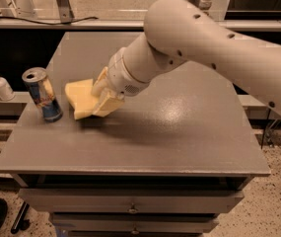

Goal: Move sponge near redbull can

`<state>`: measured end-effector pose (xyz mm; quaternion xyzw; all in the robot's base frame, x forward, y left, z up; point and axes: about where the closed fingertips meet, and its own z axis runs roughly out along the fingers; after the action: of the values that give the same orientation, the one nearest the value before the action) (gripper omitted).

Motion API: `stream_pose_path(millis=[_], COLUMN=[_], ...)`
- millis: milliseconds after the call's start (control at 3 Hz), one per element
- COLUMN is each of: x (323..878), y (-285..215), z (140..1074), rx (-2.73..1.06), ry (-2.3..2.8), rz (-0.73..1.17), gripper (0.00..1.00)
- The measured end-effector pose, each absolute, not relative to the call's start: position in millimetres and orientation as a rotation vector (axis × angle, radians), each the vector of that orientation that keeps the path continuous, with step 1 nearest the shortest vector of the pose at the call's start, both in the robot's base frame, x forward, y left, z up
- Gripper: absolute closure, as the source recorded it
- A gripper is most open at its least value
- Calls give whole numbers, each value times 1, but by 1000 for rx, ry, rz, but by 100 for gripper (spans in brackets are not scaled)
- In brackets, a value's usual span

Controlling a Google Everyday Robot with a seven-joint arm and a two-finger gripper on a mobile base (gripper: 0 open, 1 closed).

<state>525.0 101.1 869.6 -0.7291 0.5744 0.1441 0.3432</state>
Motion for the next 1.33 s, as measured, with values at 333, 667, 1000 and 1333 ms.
stream_pose_path(millis=[333,667,1000,1333], x=[518,512,507,505], y=[117,132,142,150], z=[860,856,856,856], rx=[-1927,-1948,-1957,-1964], ry=[1474,1452,1433,1418], rz=[394,416,432,446], gripper=[100,82,60,36])
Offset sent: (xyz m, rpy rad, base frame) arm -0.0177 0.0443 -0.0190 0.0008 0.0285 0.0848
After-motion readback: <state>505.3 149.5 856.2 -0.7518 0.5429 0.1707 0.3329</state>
